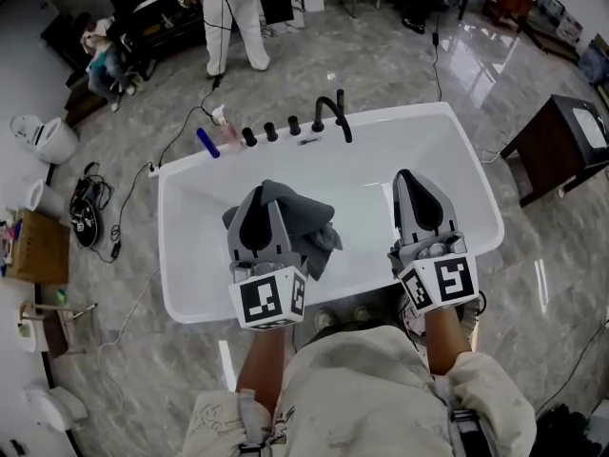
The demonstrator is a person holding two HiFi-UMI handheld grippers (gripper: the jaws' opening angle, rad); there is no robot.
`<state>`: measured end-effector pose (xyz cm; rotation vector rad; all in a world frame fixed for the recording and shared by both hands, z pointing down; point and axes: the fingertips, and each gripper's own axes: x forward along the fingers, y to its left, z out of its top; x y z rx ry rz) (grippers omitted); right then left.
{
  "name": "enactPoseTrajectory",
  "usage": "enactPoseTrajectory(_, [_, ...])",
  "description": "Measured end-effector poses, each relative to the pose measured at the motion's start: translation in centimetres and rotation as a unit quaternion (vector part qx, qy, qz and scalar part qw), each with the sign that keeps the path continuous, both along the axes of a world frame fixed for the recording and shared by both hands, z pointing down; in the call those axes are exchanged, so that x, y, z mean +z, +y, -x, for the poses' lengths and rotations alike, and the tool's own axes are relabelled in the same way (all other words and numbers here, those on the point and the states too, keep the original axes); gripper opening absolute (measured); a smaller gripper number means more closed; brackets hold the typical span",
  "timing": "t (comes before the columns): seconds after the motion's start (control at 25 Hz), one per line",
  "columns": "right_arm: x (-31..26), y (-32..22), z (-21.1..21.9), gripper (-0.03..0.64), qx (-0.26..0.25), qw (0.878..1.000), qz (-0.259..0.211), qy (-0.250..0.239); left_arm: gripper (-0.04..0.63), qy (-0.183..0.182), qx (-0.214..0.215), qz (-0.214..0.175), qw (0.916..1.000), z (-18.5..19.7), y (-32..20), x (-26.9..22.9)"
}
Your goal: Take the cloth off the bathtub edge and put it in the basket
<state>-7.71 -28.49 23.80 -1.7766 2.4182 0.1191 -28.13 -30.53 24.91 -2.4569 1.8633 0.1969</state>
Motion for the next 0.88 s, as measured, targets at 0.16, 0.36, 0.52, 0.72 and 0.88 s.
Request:
enactPoseTrajectory(0.16, [-1.5, 0.3, 0.6, -0.011, 0.019, 1.0, -0.016, 0.004, 0.025, 0.007, 0.017, -0.018, 0.9997, 0.3, -0.1, -1.9])
enactPoseTrajectory(0.36, [-2.4, 0.9, 1.1, -0.011, 0.048, 0.998, -0.025, 0.009, 0.023, 0.015, 0.042, -0.024, 0.9987, 0.7, -0.4, -2.8])
enactPoseTrajectory(0.52, [-1.9, 1.8, 1.3, -0.011, 0.071, 0.997, -0.021, 0.018, 0.02, 0.029, 0.065, -0.024, 0.9972, 0.5, -0.5, -2.3])
enactPoseTrajectory(0.72, [-1.9, 3.0, 0.8, -0.011, 0.096, 0.995, -0.007, 0.034, 0.018, 0.039, 0.092, -0.017, 0.9949, -0.9, -0.2, -2.2])
enactPoseTrajectory(0.88, [-1.3, 4.0, -0.6, -0.011, 0.119, 0.992, -0.004, 0.045, 0.018, 0.044, 0.115, -0.011, 0.9923, -2.6, 0.1, -1.3])
